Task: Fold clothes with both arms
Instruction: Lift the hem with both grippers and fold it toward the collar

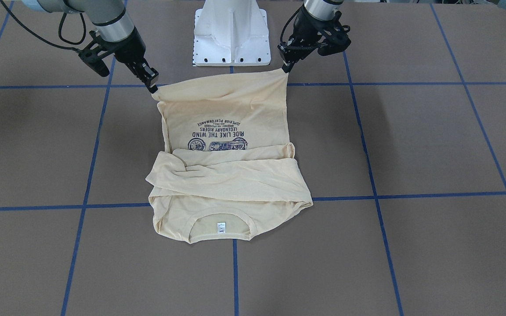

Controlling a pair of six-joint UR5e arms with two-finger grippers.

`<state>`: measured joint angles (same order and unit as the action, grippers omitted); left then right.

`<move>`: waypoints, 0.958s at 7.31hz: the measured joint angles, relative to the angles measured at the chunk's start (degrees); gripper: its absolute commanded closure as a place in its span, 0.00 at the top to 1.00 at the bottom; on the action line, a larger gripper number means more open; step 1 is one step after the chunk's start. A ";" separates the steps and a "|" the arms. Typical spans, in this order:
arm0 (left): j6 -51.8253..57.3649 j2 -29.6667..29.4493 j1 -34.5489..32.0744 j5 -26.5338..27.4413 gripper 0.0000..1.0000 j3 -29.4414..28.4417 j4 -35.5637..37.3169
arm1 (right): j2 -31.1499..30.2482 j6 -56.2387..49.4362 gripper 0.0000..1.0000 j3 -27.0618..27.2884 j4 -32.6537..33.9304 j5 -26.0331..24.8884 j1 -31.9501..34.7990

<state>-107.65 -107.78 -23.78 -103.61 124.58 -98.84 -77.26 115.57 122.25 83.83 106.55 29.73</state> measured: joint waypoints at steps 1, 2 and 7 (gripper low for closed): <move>0.45 -1.13 -2.23 0.01 0.00 -1.87 -0.08 | 3.08 -5.74 0.00 -1.68 4.64 3.43 6.00; 1.15 -1.59 -4.04 0.04 0.00 -2.93 -0.11 | 4.42 -10.87 0.00 -3.21 7.37 5.24 10.42; 4.95 -7.66 -12.83 0.06 0.00 -16.47 -7.85 | 20.16 -20.37 0.00 -24.04 8.14 5.47 16.85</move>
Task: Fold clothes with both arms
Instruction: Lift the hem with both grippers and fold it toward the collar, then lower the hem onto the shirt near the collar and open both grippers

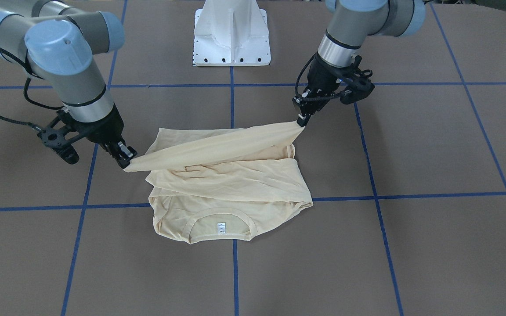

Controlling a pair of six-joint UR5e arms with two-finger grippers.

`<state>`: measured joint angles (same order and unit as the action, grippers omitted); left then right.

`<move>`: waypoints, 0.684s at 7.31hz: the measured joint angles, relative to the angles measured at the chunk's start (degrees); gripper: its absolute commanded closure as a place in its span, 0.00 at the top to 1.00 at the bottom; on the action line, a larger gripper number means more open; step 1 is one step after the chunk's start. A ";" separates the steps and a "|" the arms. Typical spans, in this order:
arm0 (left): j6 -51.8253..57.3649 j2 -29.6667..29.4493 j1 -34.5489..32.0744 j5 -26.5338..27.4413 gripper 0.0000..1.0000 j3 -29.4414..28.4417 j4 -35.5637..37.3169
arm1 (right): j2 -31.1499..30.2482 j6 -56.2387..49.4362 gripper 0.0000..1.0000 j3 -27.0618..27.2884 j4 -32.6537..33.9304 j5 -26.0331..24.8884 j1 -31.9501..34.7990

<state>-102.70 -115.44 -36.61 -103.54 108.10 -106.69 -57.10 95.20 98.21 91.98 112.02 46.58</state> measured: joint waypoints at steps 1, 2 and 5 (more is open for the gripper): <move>0.43 -1.29 -1.42 0.05 0.00 -4.04 -3.05 | 2.65 -0.80 0.00 -4.52 -1.54 -0.22 0.17; 1.13 -1.90 -2.57 0.49 0.00 -7.07 -5.72 | 4.14 -1.34 0.00 -8.84 -5.10 -0.55 0.21; 2.50 -3.19 -3.59 3.26 0.00 -12.95 -10.48 | 8.07 -2.79 0.00 -18.43 -10.82 -2.22 0.05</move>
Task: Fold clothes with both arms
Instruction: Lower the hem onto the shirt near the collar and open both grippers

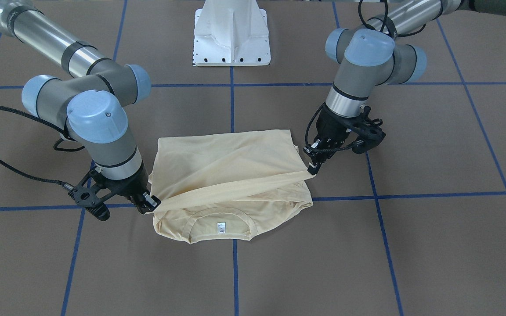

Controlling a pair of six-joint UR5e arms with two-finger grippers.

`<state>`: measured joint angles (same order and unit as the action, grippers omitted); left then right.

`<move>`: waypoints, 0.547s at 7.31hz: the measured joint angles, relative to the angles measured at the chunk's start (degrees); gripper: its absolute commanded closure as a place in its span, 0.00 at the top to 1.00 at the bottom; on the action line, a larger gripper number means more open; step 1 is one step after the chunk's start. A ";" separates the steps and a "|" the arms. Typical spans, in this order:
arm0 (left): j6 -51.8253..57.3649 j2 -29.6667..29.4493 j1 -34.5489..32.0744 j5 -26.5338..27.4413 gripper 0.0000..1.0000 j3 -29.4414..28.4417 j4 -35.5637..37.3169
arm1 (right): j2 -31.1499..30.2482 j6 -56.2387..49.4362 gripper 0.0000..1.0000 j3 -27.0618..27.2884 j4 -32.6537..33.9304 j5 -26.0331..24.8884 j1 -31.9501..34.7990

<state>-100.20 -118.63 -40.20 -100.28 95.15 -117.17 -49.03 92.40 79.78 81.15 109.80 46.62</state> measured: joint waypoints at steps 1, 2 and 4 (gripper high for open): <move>0.04 -0.52 -0.01 0.33 0.00 -2.49 -2.53 | 0.39 -0.49 0.00 -1.38 -0.30 -0.15 -0.15; 0.03 -0.81 0.00 0.46 0.00 -4.75 -4.97 | 0.54 -1.17 0.00 -2.31 -0.43 -0.31 -0.38; 0.02 -1.30 0.03 1.13 0.10 -7.82 -7.68 | 0.59 -2.29 0.04 -3.05 -0.54 -1.00 -0.70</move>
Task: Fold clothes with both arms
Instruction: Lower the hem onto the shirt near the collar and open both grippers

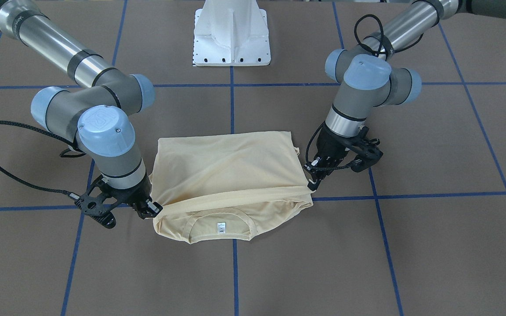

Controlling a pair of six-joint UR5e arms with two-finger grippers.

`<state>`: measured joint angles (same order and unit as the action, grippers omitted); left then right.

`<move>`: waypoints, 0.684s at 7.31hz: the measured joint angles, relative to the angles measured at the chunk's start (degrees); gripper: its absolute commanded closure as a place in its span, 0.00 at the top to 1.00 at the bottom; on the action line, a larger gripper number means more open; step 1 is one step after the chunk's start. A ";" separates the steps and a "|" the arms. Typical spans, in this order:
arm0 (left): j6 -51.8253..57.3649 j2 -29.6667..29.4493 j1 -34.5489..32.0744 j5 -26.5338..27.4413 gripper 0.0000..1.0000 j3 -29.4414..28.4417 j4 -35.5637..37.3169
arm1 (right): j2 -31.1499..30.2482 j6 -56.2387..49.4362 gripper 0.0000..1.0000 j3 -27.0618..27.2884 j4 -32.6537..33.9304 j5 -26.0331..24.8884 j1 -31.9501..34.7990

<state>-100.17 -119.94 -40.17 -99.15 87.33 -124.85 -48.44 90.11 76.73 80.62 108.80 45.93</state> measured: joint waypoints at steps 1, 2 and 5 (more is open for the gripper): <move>0.01 -0.28 -0.01 0.39 0.17 -0.98 -0.43 | 0.04 -0.18 0.09 -0.21 -0.01 -0.40 -0.08; 0.00 -0.43 -0.08 0.92 0.22 -1.58 -0.58 | 0.07 -0.25 0.13 -0.51 -0.04 -0.84 -0.10; 0.02 -0.71 -0.19 1.95 0.40 -2.76 -0.73 | 1.90 0.01 0.54 -3.28 -1.52 -1.37 -0.20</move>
<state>-100.16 -120.64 -40.36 -97.21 84.58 -125.58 -46.54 90.13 73.45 79.09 107.44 45.73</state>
